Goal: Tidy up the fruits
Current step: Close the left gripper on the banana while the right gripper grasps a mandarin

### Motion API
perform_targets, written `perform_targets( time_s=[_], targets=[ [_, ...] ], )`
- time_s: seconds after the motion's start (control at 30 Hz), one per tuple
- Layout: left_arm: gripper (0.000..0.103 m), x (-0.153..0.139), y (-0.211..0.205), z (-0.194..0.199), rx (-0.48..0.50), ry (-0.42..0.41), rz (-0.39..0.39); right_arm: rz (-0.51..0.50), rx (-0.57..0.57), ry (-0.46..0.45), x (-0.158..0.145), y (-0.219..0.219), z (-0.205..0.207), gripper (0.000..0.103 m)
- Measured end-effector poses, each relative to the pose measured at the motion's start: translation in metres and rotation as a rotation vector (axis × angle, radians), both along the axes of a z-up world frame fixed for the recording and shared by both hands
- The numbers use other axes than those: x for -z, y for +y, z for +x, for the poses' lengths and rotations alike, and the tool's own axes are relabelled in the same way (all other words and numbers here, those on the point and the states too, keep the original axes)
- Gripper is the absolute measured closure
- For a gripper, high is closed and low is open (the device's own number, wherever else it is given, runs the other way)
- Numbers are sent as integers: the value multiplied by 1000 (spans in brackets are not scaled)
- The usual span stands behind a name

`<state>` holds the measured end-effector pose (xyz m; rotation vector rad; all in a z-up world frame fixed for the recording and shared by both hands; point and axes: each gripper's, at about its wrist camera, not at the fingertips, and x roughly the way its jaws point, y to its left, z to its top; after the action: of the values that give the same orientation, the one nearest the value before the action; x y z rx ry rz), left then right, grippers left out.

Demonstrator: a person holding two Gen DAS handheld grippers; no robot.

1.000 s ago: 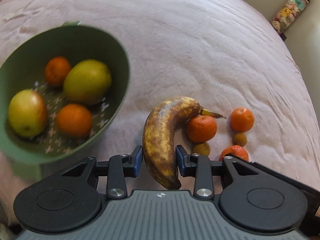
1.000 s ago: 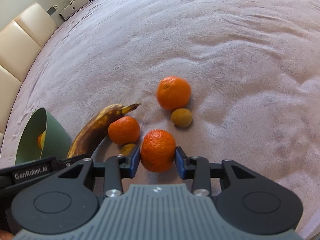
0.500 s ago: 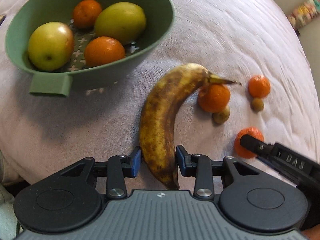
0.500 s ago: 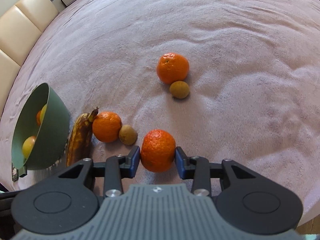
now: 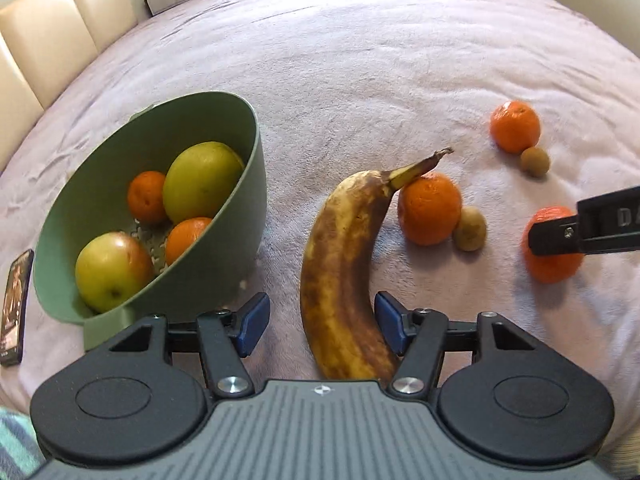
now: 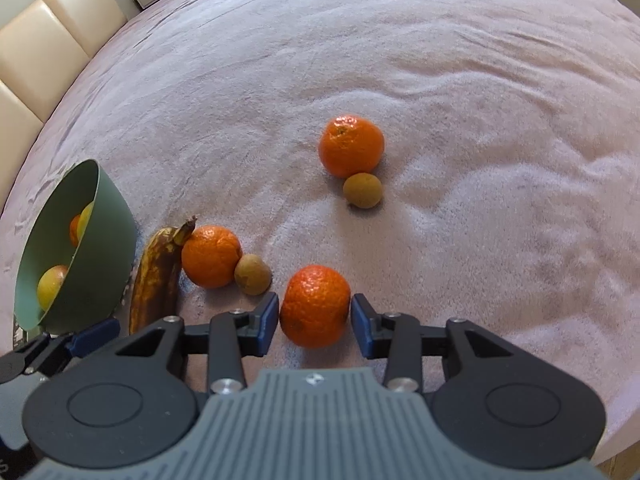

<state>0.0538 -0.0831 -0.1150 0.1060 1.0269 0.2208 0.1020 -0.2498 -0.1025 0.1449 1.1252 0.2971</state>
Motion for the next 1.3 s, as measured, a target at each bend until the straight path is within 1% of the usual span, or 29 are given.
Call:
perform_targets(
  time_s=[0.07, 0.17, 0.33, 0.4, 0.43, 0.57, 0.8, 0.93, 1.07, 1.2, 1.3],
  targets=[
    [32, 3, -1, 4, 6, -4, 8, -14, -10, -2, 2, 1, 1, 59],
    [33, 4, 0, 7, 12, -1, 12, -4, -16, 8, 4, 1, 2, 59],
    [43, 6, 0, 12, 19, 7, 2, -18, -27, 11, 5, 5, 4, 59],
    [50, 8, -3, 15, 35, 14, 9, -25, -36, 15, 6, 7, 4, 60],
    [51, 8, -4, 15, 41, 18, 11, -29, -41, 19, 7, 8, 5, 60],
    [60, 7, -4, 17, 39, 28, 5, -47, -51, 28, 13, 10, 5, 65],
    [60, 4, -1, 17, 33, 29, -16, -40, -44, 22, 11, 10, 5, 66],
    [61, 0, 2, 15, 23, 30, -44, -37, -42, -1, 4, 9, 2, 66],
    [61, -5, 5, 11, 16, 33, -89, -29, -37, -22, -3, 8, 1, 67],
    [61, -14, 5, 6, 19, 7, -106, -19, -38, -46, -11, 8, 0, 67],
    [61, -25, 8, 3, 14, -13, -135, -13, -37, -63, -17, 8, -1, 67]
  ],
)
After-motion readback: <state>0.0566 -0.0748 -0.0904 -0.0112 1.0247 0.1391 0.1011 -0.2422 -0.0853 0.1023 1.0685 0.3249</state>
